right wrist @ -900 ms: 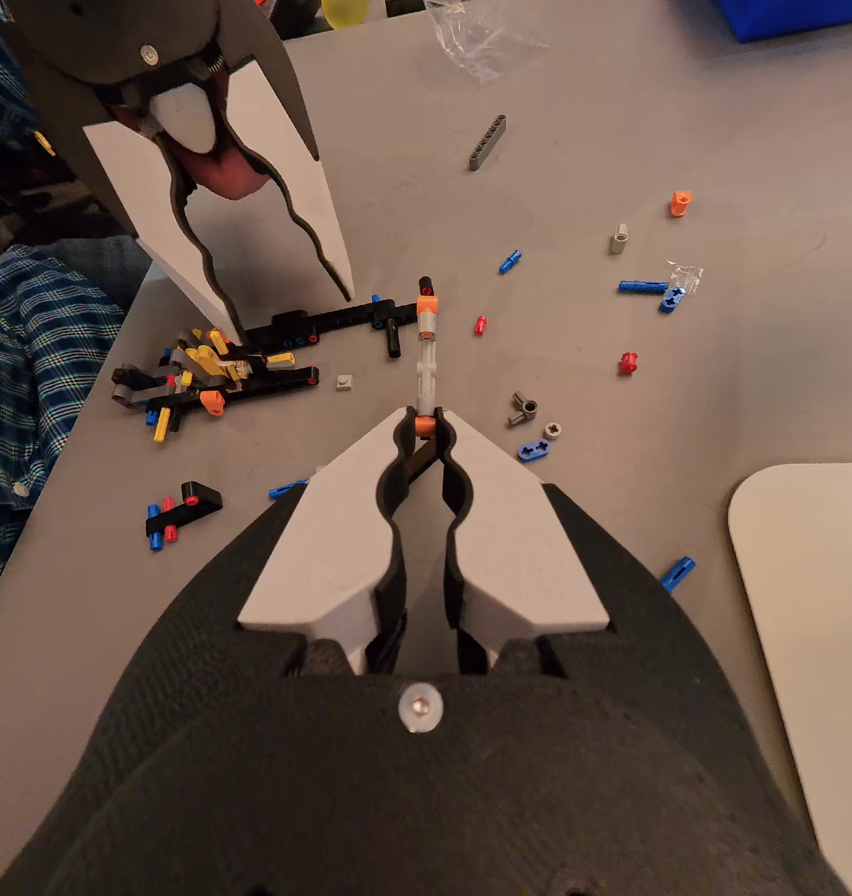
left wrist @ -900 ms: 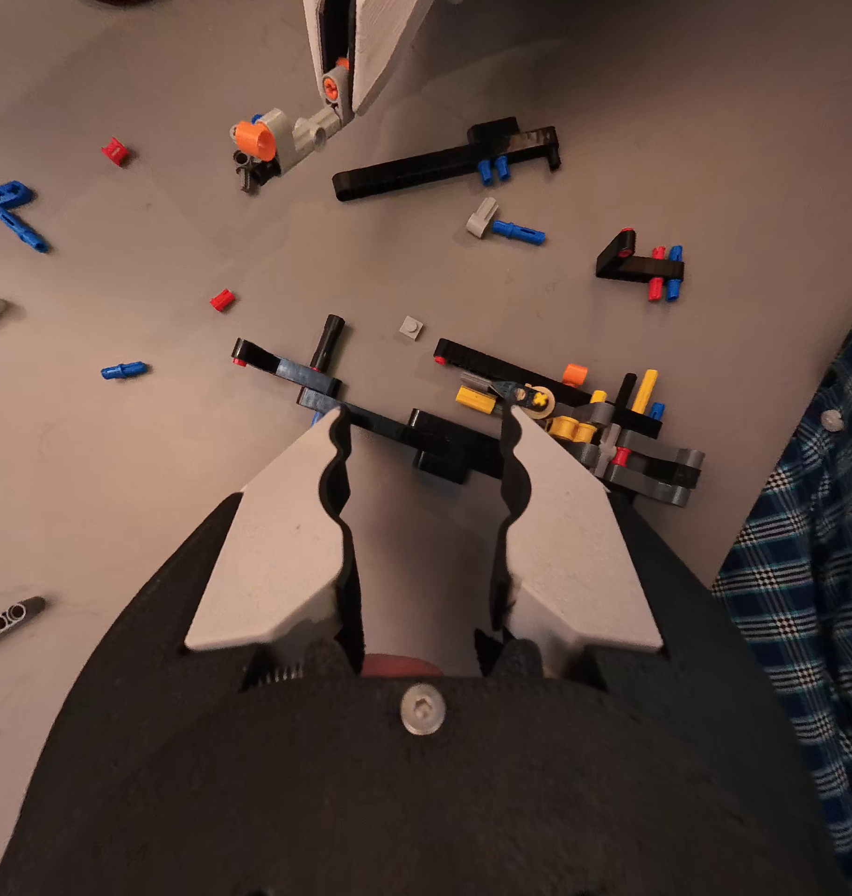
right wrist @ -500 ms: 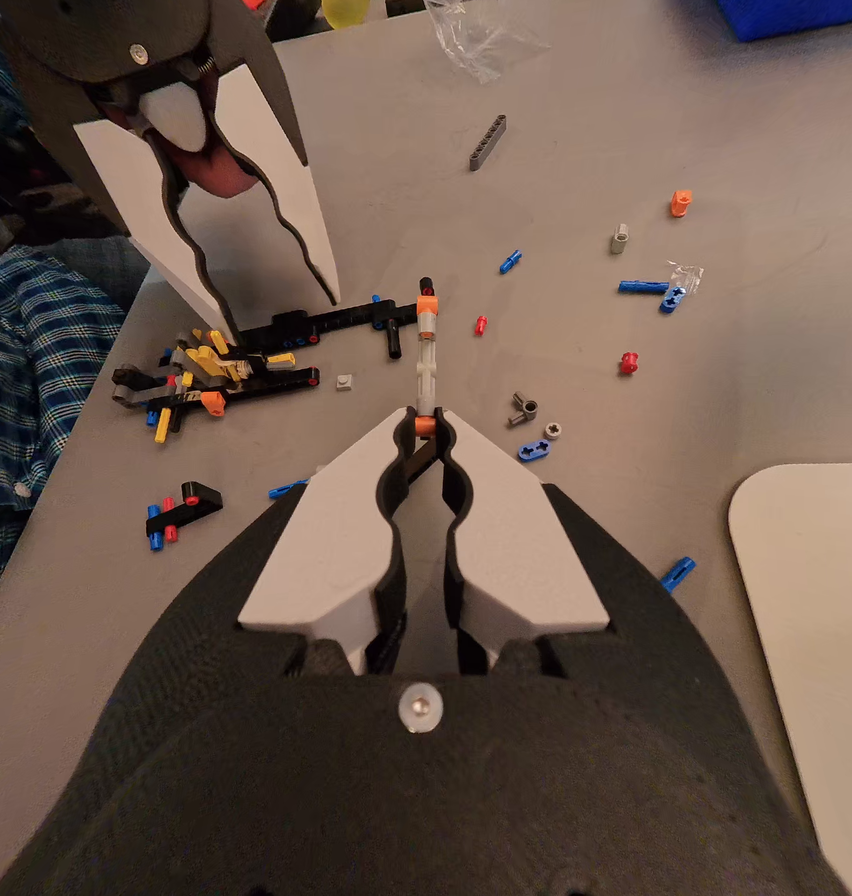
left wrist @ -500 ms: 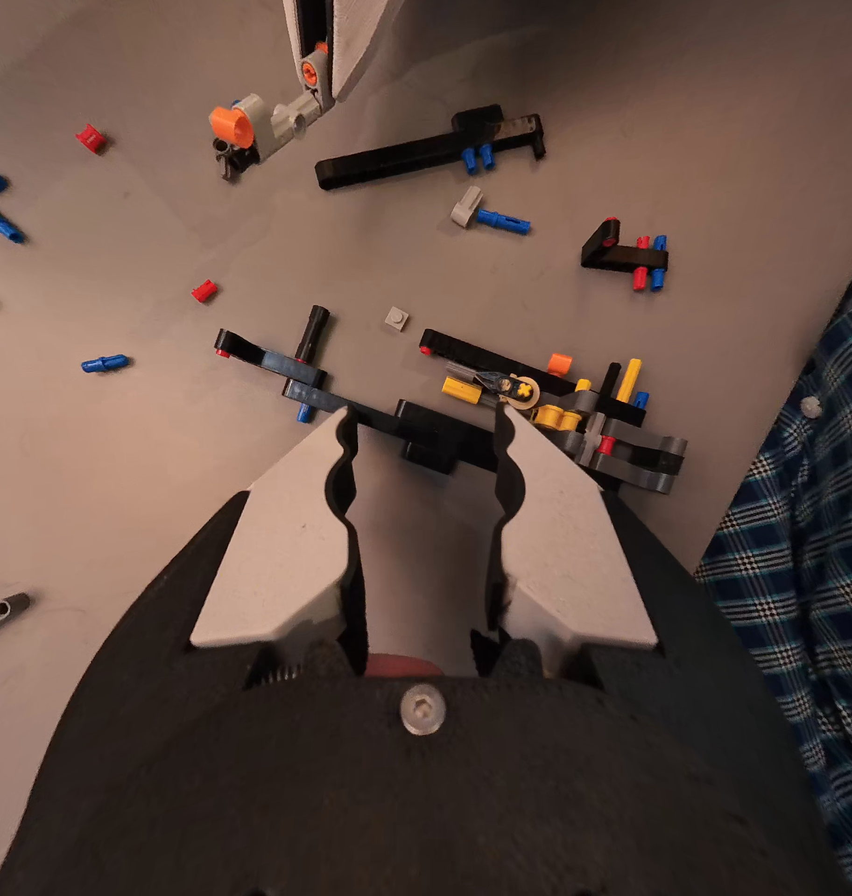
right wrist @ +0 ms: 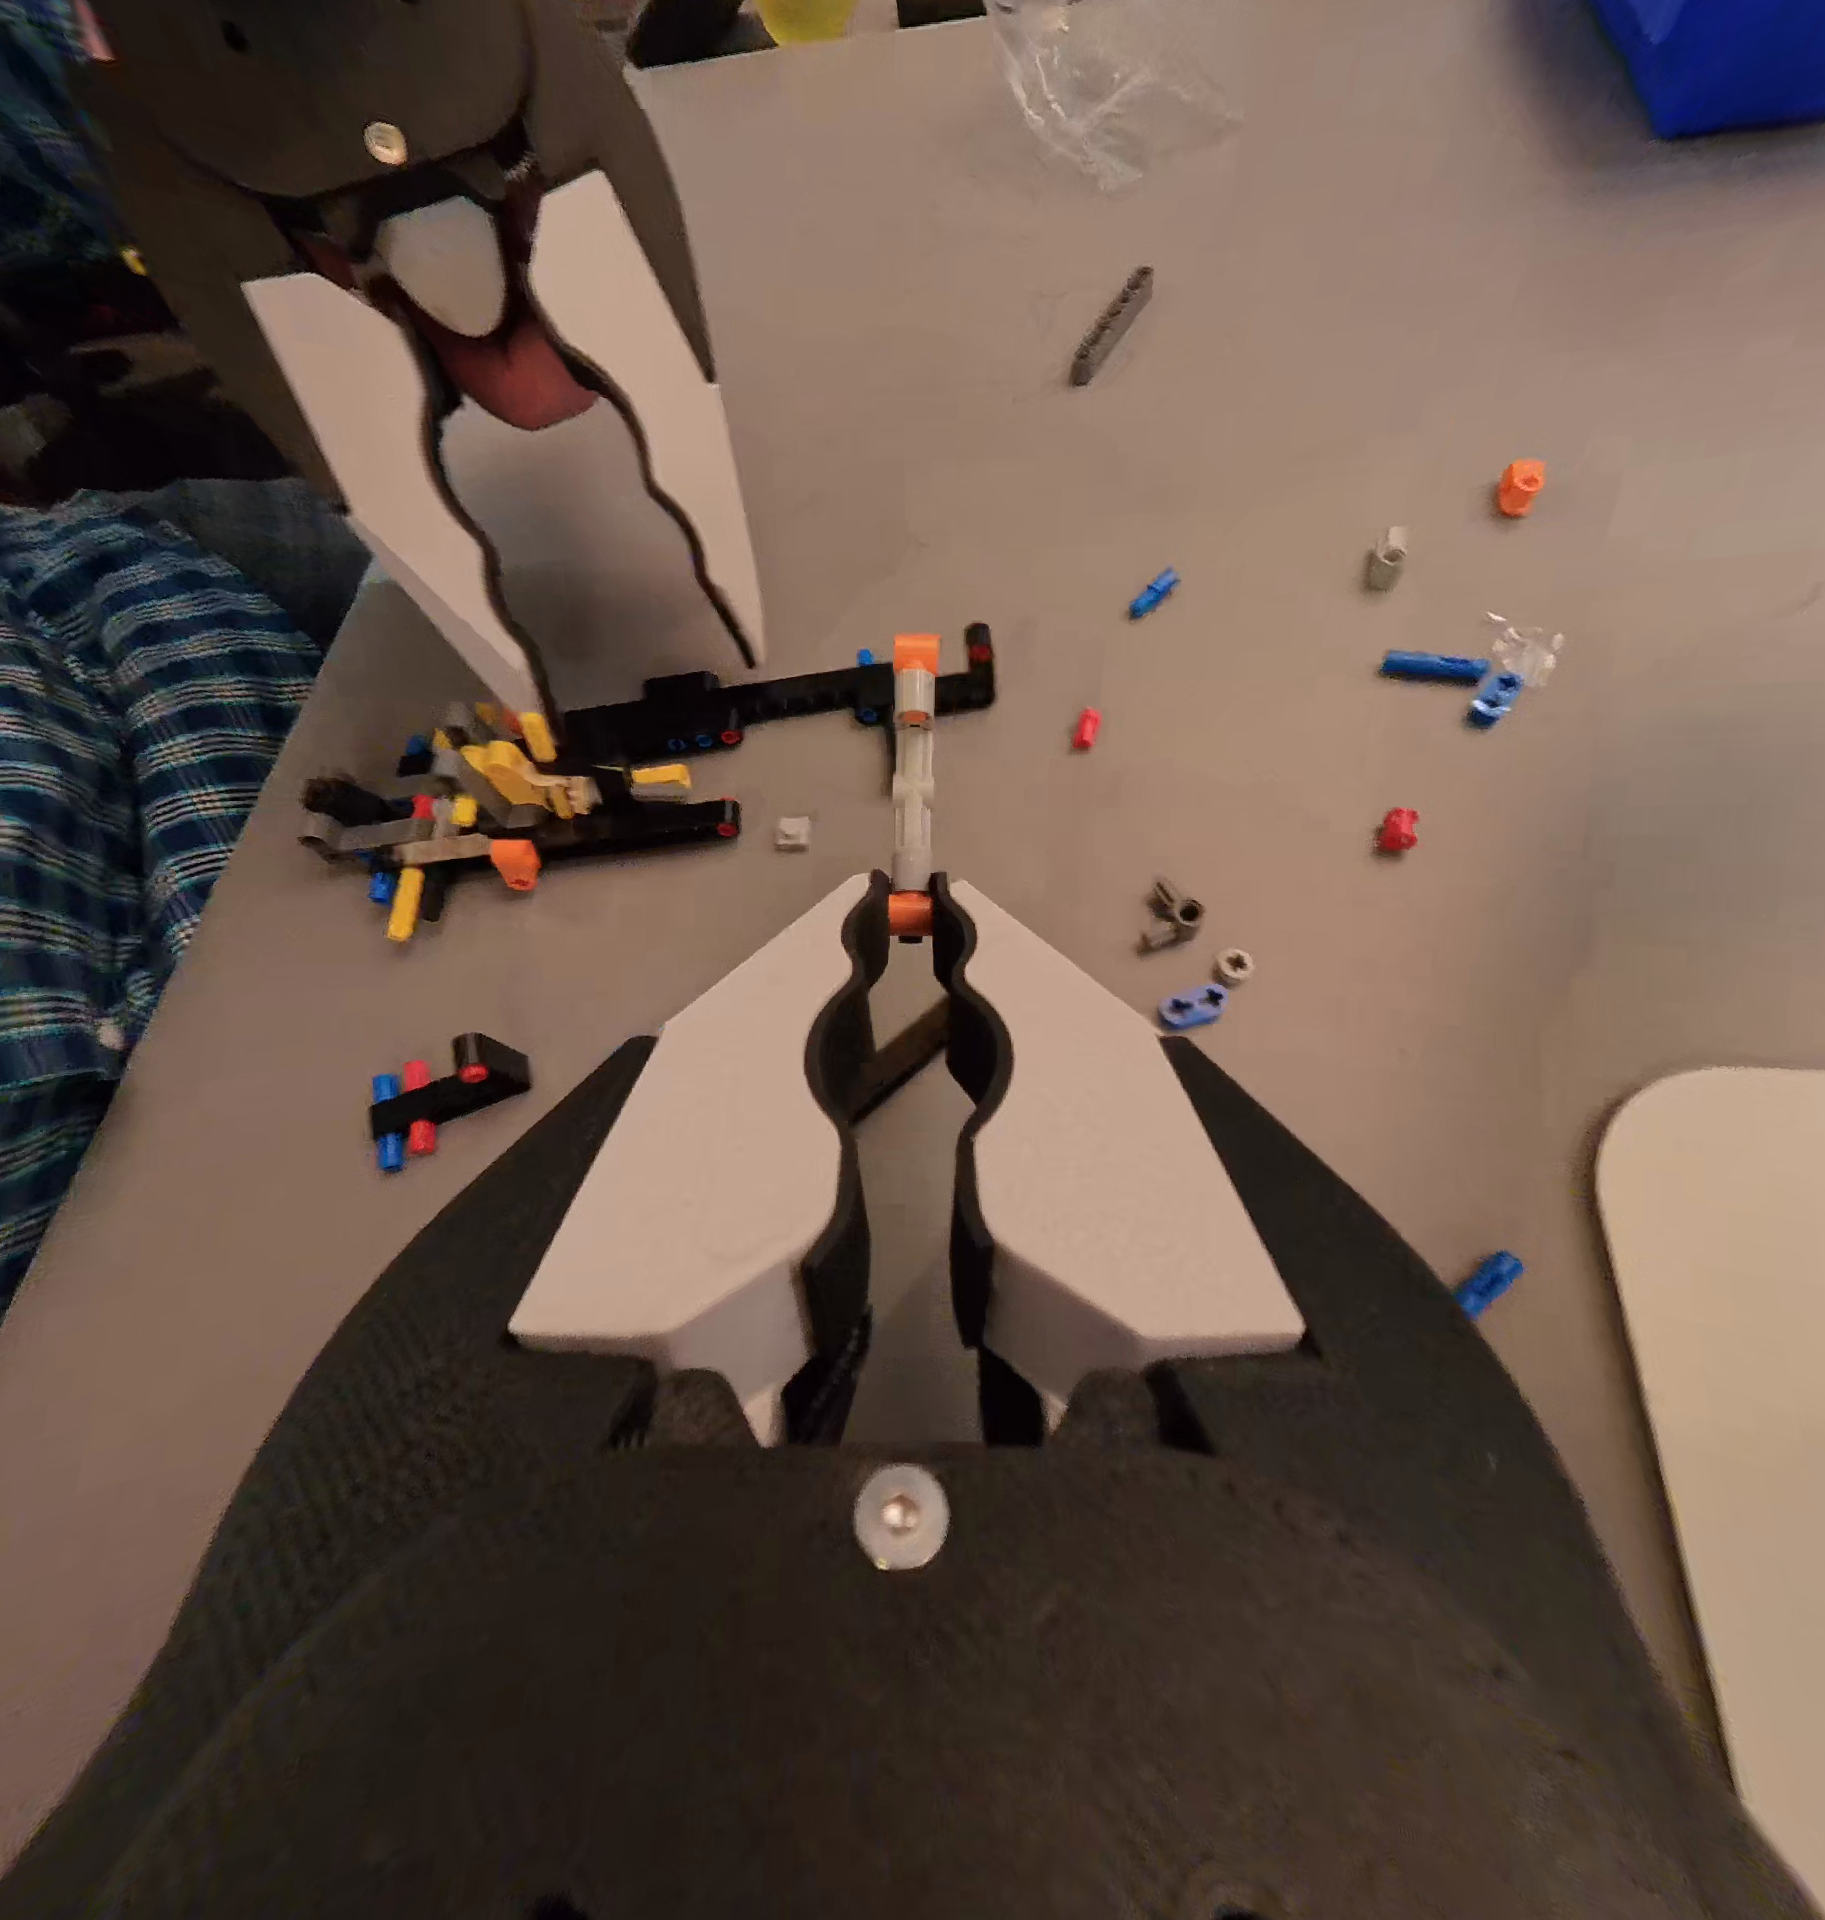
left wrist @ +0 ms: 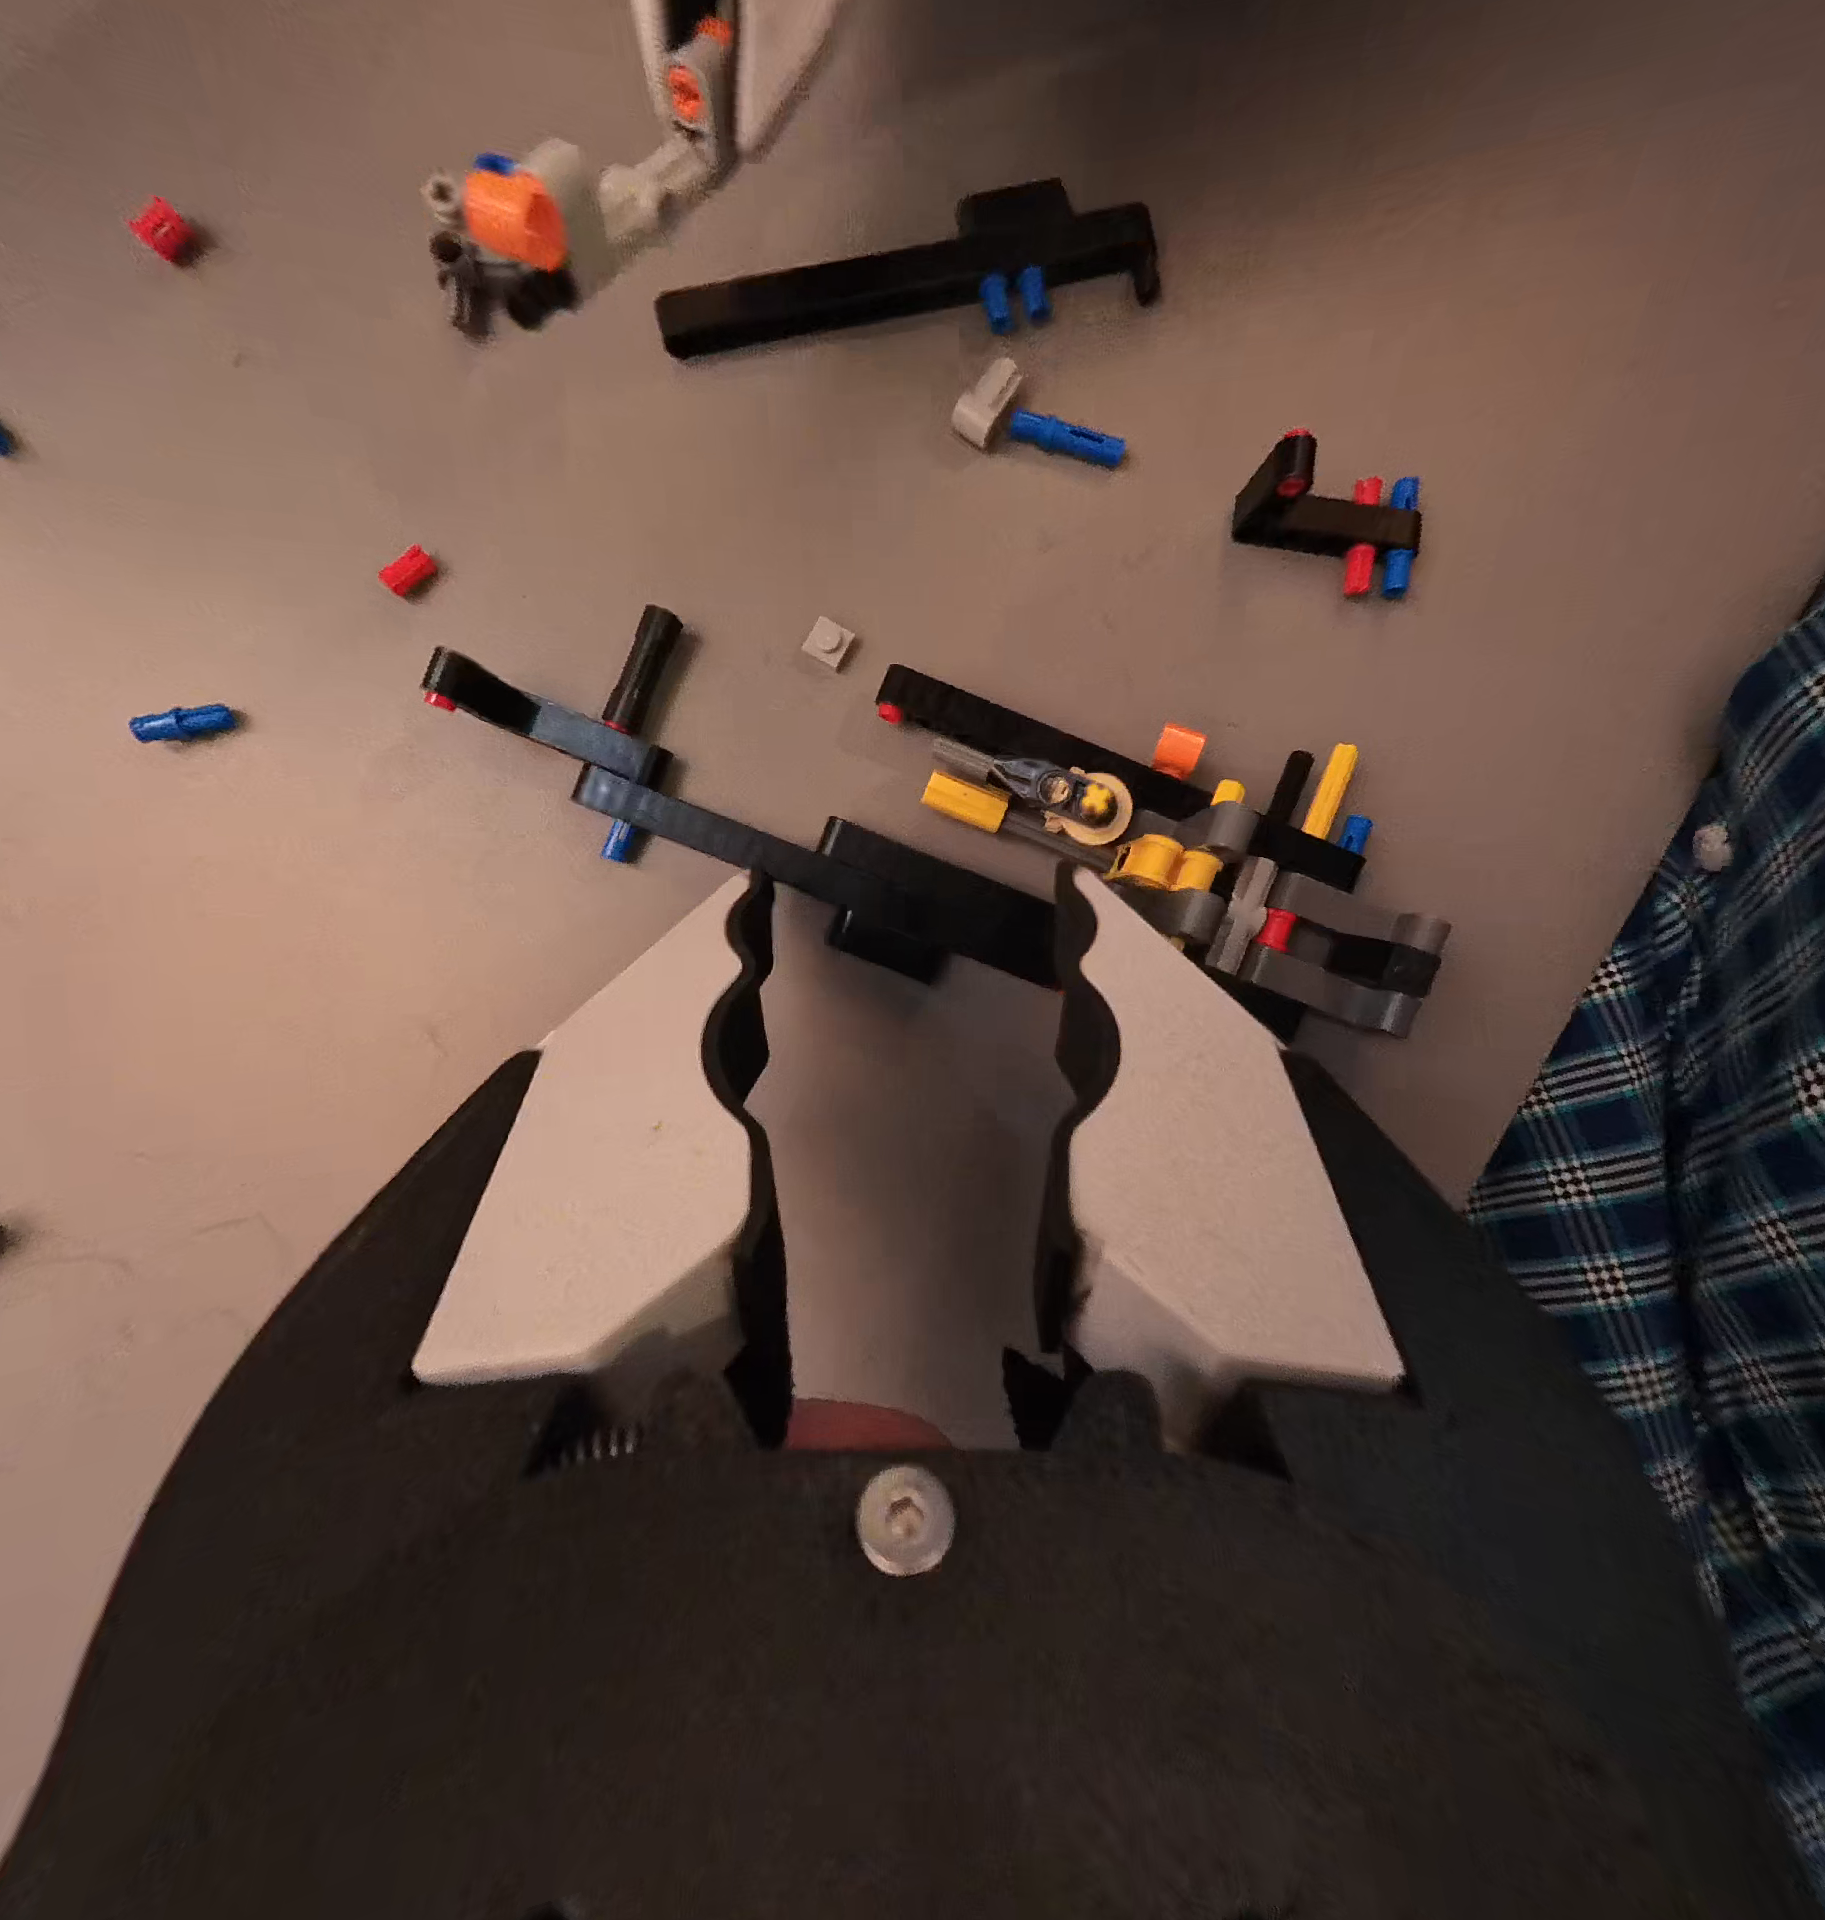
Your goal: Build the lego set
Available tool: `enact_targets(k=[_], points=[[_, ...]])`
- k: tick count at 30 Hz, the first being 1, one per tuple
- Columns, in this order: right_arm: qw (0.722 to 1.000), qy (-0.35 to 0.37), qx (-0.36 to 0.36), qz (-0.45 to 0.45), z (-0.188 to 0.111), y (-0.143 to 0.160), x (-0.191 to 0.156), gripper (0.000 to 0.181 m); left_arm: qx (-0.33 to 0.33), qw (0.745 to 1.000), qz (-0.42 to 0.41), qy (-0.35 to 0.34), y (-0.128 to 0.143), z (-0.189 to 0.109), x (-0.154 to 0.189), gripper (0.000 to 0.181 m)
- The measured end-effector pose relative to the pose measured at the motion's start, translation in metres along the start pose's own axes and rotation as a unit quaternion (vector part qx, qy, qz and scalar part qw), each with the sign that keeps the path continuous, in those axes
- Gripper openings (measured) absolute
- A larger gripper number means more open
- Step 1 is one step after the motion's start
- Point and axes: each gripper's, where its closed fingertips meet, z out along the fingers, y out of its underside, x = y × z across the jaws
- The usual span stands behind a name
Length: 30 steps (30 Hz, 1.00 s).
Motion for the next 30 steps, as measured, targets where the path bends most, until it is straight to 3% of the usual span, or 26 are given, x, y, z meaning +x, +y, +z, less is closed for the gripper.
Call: enact_targets(k=[8,13,30], points=[[0.992,-0.075,-0.1,-0.002,0.034,0.006,-0.039,0.005,0.028,0.998,-0.032,-0.043,0.004,-0.003,-0.005,0.045],[0.982,-0.093,-0.163,0.018,0.05,0.017,-0.042,0.005,0.042,0.998,-0.036,-0.043,0.004,0.001,-0.004,0.044],[0.962,-0.107,-0.248,0.025,0.052,0.015,-0.045,0.005,0.059,0.996,-0.048,-0.042,0.004,0.003,-0.004,0.044]])
